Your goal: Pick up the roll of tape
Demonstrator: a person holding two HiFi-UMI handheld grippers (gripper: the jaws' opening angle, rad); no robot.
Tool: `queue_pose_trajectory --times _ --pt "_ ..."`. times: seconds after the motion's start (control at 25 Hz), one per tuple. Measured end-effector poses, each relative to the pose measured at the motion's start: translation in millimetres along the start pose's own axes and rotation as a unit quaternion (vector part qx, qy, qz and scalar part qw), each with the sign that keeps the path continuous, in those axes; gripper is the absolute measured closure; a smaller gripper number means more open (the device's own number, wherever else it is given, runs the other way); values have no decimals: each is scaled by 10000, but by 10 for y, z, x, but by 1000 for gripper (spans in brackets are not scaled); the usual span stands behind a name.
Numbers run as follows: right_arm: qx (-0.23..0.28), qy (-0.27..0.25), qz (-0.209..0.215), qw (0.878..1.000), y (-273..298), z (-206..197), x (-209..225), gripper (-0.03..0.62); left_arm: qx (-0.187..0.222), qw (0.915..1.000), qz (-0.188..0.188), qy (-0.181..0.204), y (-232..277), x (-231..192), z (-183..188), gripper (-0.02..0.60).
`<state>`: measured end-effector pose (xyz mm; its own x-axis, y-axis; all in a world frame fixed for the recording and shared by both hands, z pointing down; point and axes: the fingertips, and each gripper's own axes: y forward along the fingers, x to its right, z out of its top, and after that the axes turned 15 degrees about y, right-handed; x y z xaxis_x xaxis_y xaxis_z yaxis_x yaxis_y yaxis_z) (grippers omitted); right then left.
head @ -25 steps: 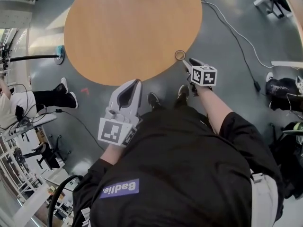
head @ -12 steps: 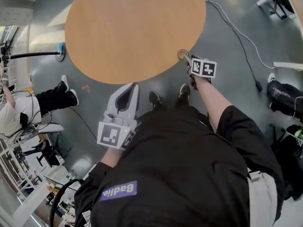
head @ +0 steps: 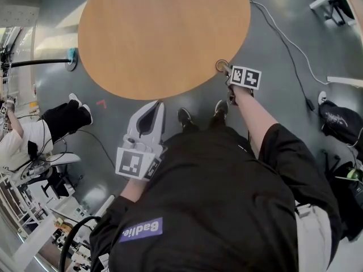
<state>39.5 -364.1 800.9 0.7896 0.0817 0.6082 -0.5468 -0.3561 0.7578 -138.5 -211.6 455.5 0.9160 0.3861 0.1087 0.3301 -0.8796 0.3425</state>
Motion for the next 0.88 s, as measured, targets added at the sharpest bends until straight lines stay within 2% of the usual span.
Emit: queue_pose_trajectory --times 0.08,0.2,0.24,0.88 --pt "-19 1 -32 10000 19 28 3 448 -4 10000 17 -33 24 -34 0 562" --pt "8 -50 -127 9999 -2 59 -31 524 8 10000 60 -66 5 -100 30 562" --pt "15 -56 -145 9999 -12 55 -40 531 23 9999 68 -75 -11 -111 40 561" --pt "193 -194 -153 9995 -116 -9 -186 546 150 9998 15 -132 -151 -189 -21 561"
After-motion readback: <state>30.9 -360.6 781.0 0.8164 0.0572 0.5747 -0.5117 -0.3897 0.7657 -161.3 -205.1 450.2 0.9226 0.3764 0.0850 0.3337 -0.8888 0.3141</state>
